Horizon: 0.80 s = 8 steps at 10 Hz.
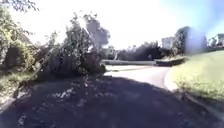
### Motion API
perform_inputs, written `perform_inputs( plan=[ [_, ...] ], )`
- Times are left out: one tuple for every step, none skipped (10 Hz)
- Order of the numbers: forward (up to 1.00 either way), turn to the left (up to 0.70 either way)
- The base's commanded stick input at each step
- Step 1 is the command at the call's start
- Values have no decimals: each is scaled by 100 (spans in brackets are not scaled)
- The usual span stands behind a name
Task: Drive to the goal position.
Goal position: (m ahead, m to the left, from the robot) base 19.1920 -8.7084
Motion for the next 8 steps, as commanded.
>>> perform_inputs(
  plan=[
    [45, 0],
    [45, 0],
    [45, 0],
    [45, 0],
    [45, 0],
    [45, 0],
    [45, 0],
    [45, 0]
  ],
)
